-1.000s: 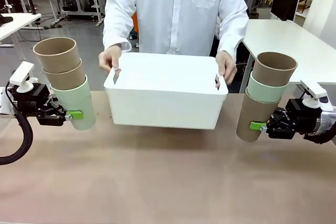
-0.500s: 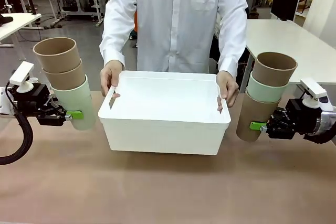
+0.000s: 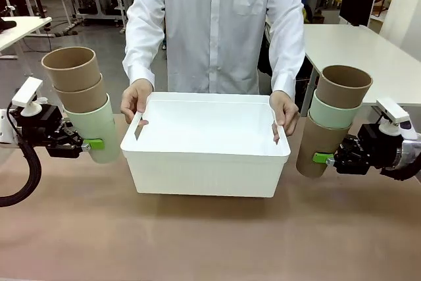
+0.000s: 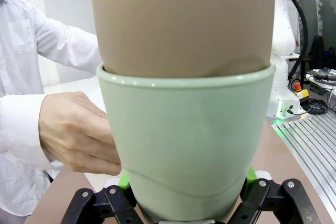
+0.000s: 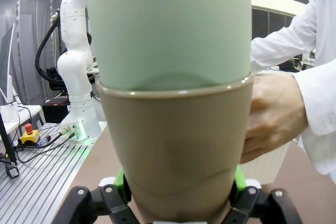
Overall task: Stack the cups and store them in the basket.
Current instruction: Place the stack of Reusable plastic cups into the Pantry Basket.
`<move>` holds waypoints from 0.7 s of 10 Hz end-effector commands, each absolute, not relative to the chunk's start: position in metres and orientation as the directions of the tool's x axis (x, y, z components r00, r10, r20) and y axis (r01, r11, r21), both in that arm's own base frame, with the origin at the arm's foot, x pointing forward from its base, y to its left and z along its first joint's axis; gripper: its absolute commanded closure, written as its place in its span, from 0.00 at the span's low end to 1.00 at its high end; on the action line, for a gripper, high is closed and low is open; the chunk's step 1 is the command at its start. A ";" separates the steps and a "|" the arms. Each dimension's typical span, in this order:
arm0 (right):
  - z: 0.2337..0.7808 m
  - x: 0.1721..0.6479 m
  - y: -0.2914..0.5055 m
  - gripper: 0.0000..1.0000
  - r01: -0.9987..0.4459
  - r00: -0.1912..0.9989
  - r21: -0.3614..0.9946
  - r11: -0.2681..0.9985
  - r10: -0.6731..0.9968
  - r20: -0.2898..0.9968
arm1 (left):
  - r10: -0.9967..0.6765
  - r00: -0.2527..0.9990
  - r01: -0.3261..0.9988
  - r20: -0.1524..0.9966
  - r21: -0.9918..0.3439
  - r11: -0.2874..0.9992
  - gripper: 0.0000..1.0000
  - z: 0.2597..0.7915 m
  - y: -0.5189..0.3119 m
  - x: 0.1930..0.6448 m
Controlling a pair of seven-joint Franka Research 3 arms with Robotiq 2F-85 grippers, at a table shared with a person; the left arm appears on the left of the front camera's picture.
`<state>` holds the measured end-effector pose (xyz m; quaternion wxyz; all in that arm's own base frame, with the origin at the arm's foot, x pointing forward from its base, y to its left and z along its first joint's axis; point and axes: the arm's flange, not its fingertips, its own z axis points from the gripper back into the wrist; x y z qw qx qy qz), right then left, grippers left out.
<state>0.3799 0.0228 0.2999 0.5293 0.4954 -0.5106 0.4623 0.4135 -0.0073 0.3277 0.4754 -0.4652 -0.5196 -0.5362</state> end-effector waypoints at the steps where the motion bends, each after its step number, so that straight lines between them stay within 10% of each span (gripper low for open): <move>1: 0.304 0.381 0.023 0.15 -0.996 0.040 0.041 0.084 -0.017 0.999 | -0.016 -0.128 0.992 0.992 0.128 -0.011 0.15 0.332 -0.008 0.414; 7: 0.304 0.381 0.023 0.15 -0.996 0.040 0.041 0.084 -0.017 0.999 | -0.016 -0.128 0.992 0.992 0.128 -0.011 0.15 0.332 -0.008 0.414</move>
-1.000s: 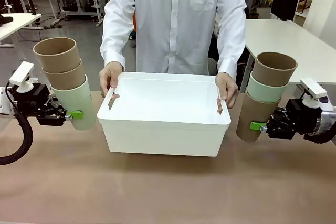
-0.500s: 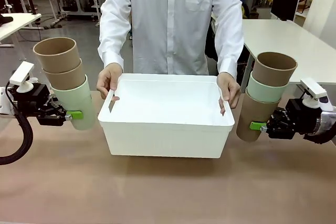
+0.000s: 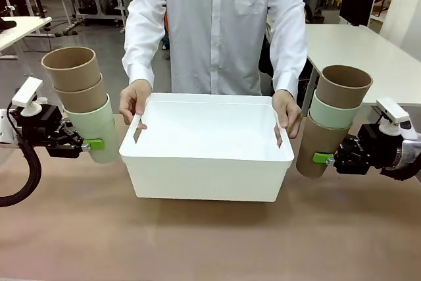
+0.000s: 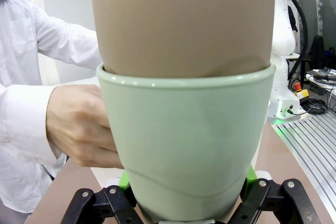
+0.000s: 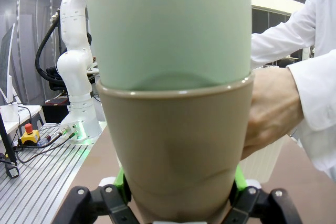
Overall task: Stack the cups and store them in the basket.
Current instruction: Place the stack of Reusable plastic cups into the Pantry Basket.
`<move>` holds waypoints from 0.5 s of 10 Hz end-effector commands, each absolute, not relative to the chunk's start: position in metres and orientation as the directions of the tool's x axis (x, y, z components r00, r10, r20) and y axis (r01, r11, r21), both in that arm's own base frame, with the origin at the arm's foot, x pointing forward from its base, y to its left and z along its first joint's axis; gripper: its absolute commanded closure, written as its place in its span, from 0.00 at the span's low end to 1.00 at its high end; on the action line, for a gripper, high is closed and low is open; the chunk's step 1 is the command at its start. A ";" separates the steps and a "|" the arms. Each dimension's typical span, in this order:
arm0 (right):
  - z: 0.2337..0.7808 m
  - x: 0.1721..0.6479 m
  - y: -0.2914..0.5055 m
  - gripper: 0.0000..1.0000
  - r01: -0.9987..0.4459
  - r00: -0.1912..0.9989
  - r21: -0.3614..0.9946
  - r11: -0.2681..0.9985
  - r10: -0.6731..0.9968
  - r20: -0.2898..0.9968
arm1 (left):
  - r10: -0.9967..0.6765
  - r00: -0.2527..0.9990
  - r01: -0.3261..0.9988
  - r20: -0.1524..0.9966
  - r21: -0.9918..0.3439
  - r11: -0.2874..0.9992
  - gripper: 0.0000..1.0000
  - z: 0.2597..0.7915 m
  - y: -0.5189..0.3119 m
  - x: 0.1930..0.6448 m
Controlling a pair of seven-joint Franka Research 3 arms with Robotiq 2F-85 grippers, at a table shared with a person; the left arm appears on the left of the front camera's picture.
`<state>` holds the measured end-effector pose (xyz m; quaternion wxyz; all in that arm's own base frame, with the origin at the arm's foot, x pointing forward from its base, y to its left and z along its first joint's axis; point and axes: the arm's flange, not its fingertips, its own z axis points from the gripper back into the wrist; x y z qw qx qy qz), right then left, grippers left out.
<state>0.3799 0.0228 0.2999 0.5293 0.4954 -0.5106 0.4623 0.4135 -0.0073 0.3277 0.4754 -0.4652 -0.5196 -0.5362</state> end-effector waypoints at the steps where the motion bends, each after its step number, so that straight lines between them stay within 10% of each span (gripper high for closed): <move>1: 0.304 0.381 0.023 0.15 -0.996 0.040 0.041 0.084 -0.017 0.999 | -0.016 -0.128 0.992 0.992 0.128 -0.011 0.15 0.332 -0.008 0.414; 5: 0.304 0.381 0.023 0.15 -0.996 0.040 0.041 0.084 -0.017 0.999 | -0.016 -0.128 0.992 0.992 0.128 -0.011 0.15 0.332 -0.008 0.414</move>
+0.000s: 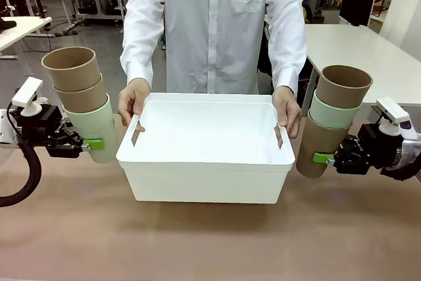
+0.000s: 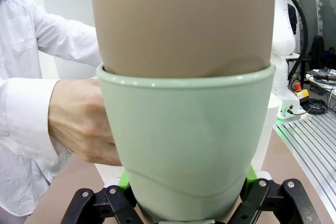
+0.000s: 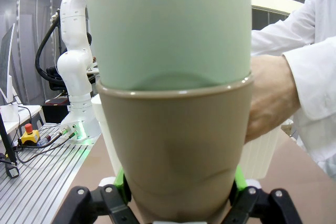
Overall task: Stack the cups and store them in the basket.
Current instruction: Place the stack of Reusable plastic cups into the Pantry Basket.
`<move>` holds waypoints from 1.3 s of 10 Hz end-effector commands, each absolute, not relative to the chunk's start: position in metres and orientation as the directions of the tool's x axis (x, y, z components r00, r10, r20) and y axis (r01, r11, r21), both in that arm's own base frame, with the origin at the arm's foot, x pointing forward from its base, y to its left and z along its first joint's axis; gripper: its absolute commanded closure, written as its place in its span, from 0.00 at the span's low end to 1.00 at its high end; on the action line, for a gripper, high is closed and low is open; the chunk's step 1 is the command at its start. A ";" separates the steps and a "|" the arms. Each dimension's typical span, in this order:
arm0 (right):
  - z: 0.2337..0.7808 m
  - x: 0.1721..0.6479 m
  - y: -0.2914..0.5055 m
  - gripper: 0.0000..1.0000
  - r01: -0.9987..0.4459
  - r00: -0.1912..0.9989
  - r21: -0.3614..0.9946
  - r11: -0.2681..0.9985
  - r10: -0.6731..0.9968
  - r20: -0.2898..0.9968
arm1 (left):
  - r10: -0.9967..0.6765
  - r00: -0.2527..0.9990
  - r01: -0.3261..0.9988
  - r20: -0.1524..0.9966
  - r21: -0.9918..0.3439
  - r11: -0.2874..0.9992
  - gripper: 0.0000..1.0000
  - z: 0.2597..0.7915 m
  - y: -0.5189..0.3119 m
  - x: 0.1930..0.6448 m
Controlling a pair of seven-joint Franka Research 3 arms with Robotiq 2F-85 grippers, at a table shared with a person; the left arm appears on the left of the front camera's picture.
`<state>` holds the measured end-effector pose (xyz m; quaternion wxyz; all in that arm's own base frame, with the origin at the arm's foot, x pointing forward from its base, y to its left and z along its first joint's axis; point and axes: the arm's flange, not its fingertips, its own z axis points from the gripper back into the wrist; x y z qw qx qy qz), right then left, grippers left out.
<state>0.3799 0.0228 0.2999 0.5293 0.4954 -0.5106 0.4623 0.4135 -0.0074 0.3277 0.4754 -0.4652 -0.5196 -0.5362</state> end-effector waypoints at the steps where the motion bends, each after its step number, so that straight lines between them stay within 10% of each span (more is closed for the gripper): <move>1: 0.304 0.381 0.023 0.15 -0.996 0.040 0.041 0.084 -0.017 0.999 | -0.016 -0.128 0.992 0.992 0.128 -0.011 0.15 0.332 -0.008 0.414; 13: 0.304 0.381 0.023 0.15 -0.996 0.040 0.041 0.084 -0.017 0.999 | -0.130 -0.064 0.998 0.989 0.065 0.008 0.15 0.395 0.003 0.404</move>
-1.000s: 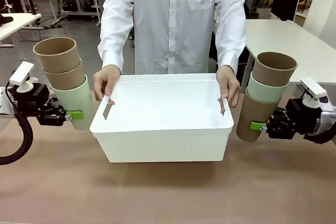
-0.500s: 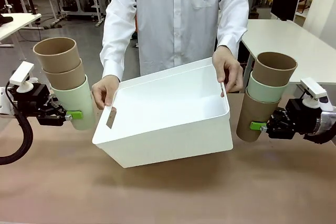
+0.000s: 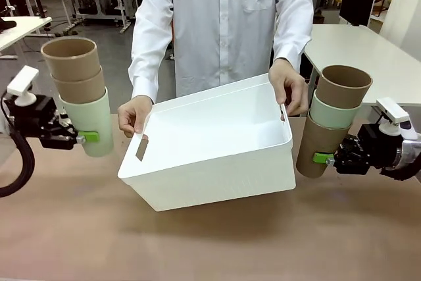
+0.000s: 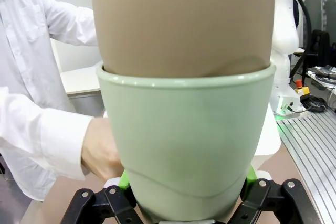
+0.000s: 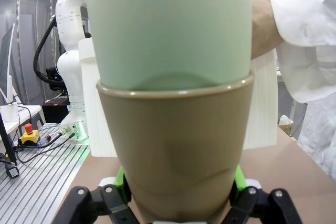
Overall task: Stack the cups and store them in the basket.
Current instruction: Place the stack of Reusable plastic cups into the Pantry Basket.
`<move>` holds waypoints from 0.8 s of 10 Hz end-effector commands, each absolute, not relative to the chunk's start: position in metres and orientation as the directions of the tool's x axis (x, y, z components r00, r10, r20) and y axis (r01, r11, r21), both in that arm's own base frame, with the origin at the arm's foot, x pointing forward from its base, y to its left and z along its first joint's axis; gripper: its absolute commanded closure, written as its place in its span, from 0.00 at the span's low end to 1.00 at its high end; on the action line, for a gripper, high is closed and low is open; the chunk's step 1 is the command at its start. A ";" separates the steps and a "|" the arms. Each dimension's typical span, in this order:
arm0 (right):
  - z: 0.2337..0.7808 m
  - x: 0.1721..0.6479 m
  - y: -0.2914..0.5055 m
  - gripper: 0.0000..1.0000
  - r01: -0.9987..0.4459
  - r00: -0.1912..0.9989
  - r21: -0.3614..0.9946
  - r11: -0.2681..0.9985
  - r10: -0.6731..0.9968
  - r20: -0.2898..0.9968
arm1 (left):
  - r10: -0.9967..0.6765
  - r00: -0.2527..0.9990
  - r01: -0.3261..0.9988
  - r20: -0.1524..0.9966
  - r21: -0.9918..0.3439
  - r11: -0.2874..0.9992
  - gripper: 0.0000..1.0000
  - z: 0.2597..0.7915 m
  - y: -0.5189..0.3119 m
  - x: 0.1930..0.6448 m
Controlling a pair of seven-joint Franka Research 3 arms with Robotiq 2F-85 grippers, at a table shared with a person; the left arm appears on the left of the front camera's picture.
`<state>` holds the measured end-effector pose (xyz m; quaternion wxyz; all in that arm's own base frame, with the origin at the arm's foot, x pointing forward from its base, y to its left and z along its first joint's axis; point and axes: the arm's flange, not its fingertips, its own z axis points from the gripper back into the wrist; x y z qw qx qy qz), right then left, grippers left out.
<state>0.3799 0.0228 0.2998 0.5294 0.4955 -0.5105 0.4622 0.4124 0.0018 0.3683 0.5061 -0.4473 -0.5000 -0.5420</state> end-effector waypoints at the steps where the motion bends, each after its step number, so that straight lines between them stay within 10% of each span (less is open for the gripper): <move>1: 0.304 0.381 0.023 0.15 -0.996 0.040 0.041 0.084 -0.017 0.999 | -0.155 -0.033 0.999 0.987 0.033 0.002 0.15 0.414 0.003 0.401; 8: 0.304 0.381 0.023 0.15 -0.996 0.040 0.041 0.084 -0.017 0.999 | -0.623 0.034 0.998 0.782 -0.064 -0.026 0.15 0.492 -0.126 0.391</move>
